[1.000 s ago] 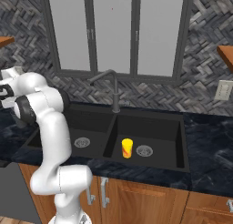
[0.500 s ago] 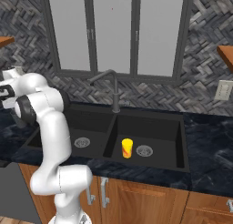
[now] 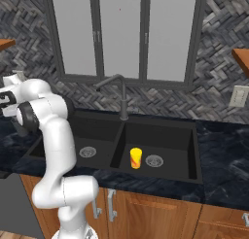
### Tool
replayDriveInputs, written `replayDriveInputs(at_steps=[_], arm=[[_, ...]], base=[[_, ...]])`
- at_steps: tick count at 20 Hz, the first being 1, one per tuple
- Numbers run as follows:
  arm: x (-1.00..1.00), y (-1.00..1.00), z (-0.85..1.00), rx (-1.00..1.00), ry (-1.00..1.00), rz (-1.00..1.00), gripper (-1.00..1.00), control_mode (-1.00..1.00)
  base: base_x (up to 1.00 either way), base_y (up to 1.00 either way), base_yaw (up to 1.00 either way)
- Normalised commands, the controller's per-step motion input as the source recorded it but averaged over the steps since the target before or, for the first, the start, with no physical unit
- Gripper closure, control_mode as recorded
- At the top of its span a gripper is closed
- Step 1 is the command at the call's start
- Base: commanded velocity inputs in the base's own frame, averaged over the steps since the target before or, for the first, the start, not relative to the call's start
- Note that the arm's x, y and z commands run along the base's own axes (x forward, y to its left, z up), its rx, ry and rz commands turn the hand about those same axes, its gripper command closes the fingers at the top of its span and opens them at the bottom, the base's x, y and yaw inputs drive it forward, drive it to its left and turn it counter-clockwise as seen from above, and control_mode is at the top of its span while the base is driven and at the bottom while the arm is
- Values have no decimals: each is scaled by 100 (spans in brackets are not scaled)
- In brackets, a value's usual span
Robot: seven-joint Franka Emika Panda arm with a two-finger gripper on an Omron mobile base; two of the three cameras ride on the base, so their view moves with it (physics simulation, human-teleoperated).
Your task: Move any existing items from the left basin to the right basin for drying. Then move the glass cup from the counter to the left basin of the sink for washing.
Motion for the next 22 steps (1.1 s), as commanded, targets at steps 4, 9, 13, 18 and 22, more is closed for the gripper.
replayDriveInputs(at_steps=[4, 9, 13, 18, 22], arm=[[0, 1, -4, 0, 1, 0, -100, -100], [0, 0, -3, 1, 2, 0, -100, -100], [0, 0, -3, 1, 1, 0, -100, -100], [0, 0, -6, 0, 2, 0, -100, -100], [0, 0, -7, 1, 2, 0, -100, -100]], base=[[0, 0, 0], [0, 0, 0], [0, 0, 0], [0, 0, 0], [0, 0, 0]])
